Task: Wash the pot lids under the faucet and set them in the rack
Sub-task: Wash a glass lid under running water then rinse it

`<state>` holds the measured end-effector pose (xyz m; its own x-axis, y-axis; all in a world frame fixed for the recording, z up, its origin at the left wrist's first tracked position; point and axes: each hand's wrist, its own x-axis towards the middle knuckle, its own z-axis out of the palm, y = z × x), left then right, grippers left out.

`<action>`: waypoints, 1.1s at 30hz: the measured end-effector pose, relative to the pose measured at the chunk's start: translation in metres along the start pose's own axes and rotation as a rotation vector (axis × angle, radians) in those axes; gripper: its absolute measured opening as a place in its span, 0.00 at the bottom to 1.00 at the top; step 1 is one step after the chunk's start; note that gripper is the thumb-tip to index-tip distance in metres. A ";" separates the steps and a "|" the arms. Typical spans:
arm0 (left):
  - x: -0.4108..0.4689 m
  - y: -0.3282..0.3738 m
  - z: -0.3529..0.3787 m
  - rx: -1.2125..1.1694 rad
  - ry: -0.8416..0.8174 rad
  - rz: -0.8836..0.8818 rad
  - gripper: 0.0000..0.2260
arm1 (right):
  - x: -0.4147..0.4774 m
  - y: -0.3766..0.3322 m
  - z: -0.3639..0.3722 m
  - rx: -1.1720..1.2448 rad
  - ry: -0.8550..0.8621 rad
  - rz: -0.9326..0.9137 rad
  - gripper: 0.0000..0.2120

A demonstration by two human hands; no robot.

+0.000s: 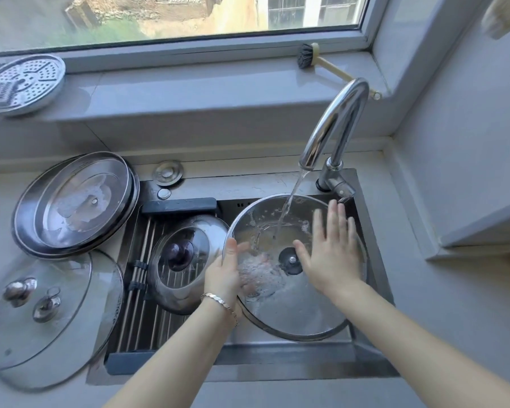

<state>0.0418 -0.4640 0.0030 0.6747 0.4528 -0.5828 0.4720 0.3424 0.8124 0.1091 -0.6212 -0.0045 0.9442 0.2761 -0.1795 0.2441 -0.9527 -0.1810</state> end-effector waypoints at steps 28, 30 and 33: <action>-0.009 0.014 0.013 -0.041 -0.011 -0.179 0.19 | 0.012 -0.048 0.000 0.205 -0.162 -0.411 0.34; -0.012 0.017 0.011 -0.047 -0.027 -0.181 0.17 | 0.015 -0.045 0.000 0.170 -0.173 -0.547 0.38; -0.014 0.020 0.010 -0.060 -0.046 -0.170 0.18 | 0.029 -0.032 -0.001 0.100 -0.147 -0.339 0.31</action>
<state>0.0469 -0.4717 0.0276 0.6142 0.3463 -0.7091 0.5475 0.4601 0.6990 0.1287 -0.5826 -0.0026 0.7700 0.5956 -0.2288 0.5075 -0.7891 -0.3460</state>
